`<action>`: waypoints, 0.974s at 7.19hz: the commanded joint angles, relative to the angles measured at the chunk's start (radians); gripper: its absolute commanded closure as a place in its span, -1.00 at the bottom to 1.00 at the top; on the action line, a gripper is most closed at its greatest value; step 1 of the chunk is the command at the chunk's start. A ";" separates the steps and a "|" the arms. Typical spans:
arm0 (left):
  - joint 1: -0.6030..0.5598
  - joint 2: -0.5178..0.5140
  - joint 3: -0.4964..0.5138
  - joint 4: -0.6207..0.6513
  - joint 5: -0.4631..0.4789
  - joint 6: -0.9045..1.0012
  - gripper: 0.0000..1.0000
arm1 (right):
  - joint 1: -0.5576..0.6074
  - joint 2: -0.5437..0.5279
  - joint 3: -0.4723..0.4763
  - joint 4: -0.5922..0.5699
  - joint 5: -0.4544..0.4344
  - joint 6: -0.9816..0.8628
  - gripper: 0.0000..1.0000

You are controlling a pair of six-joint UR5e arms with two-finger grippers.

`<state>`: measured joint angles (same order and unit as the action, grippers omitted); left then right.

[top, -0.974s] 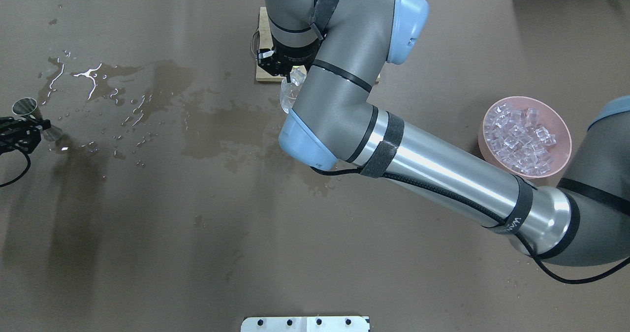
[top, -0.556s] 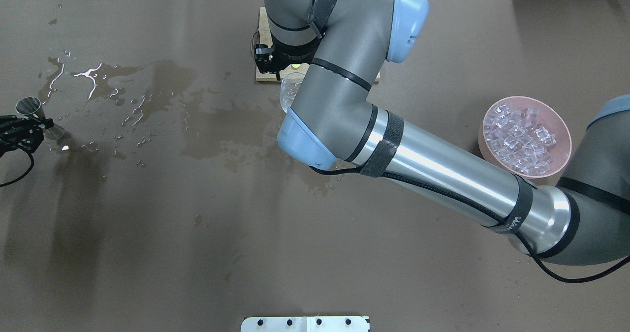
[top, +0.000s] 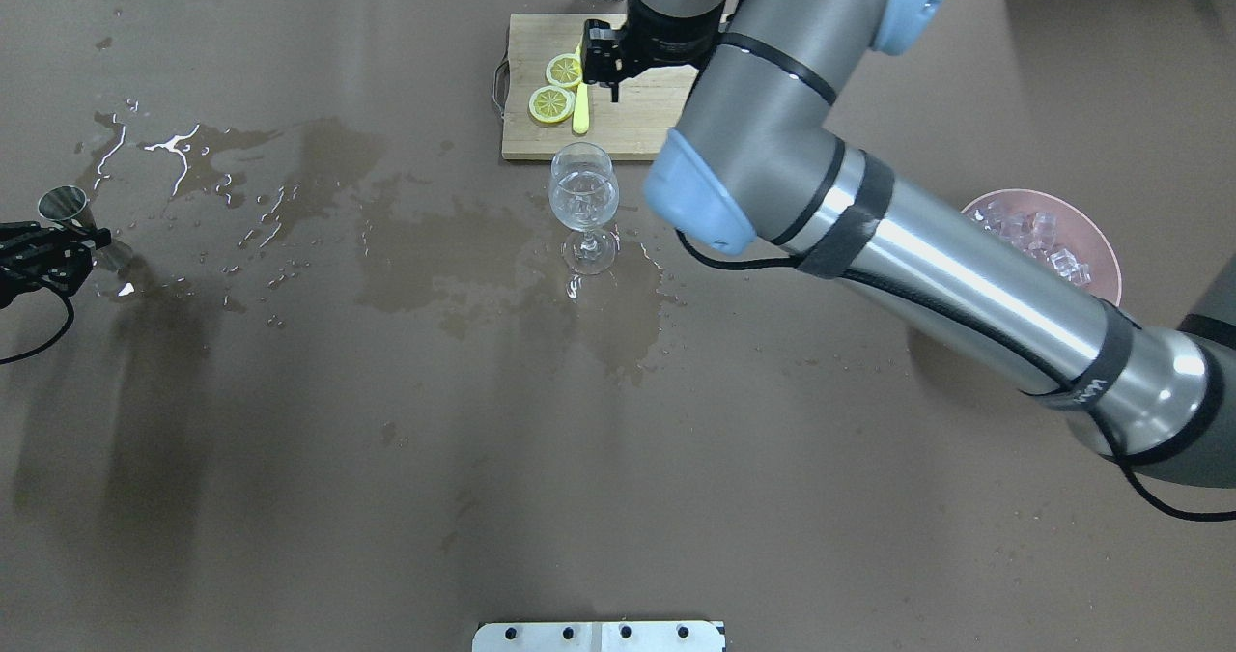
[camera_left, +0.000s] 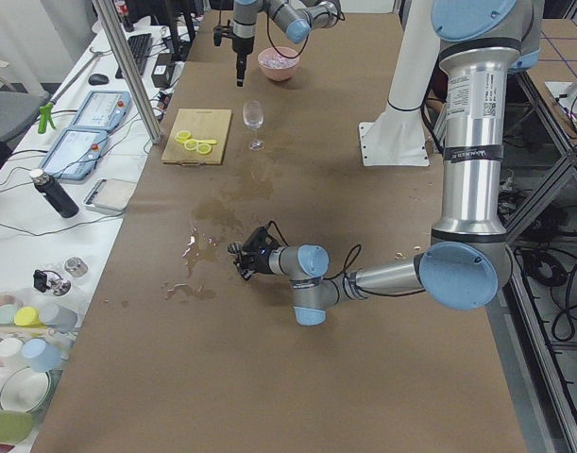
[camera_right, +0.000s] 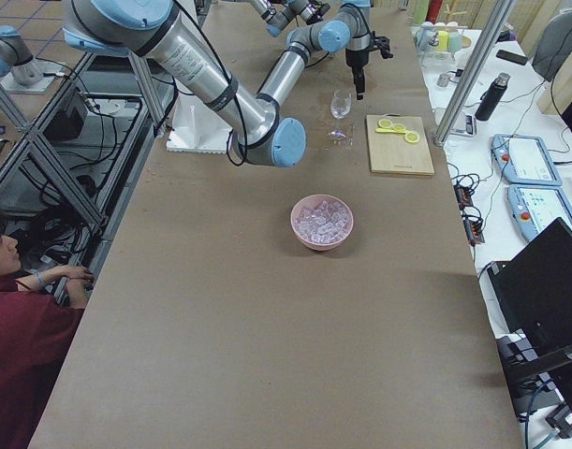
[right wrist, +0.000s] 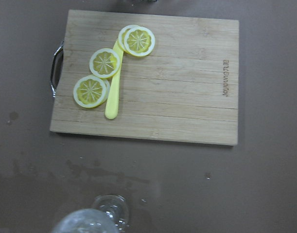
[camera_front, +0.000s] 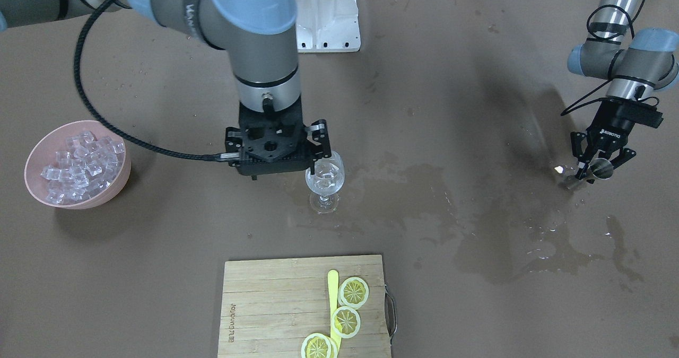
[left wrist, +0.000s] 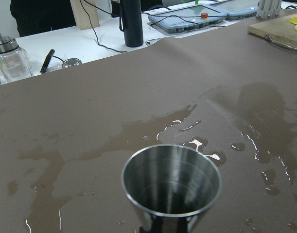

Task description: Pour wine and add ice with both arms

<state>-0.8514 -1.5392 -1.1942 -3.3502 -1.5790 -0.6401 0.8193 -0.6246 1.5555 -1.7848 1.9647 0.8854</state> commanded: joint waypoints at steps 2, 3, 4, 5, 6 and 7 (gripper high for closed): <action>0.000 -0.001 0.001 0.000 -0.001 0.000 -0.15 | 0.203 -0.269 0.106 0.012 0.080 -0.324 -1.00; 0.000 -0.002 -0.001 0.000 -0.001 -0.003 -0.38 | 0.280 -0.320 0.085 0.013 0.115 -0.436 -1.00; 0.000 -0.002 -0.001 -0.002 0.001 -0.007 -0.95 | 0.340 -0.373 0.080 0.012 0.153 -0.538 -1.00; 0.000 -0.001 -0.001 -0.002 0.002 -0.009 -0.96 | 0.415 -0.420 0.046 0.013 0.205 -0.645 -1.00; -0.002 0.002 -0.010 0.003 -0.001 -0.006 -0.96 | 0.493 -0.455 -0.009 0.013 0.245 -0.766 -1.00; -0.005 0.008 -0.018 0.006 -0.009 -0.006 -0.96 | 0.536 -0.496 -0.044 0.013 0.264 -0.837 -1.00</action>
<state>-0.8534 -1.5365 -1.2034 -3.3477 -1.5812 -0.6464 1.2868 -1.0707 1.5590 -1.7720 2.1944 0.1572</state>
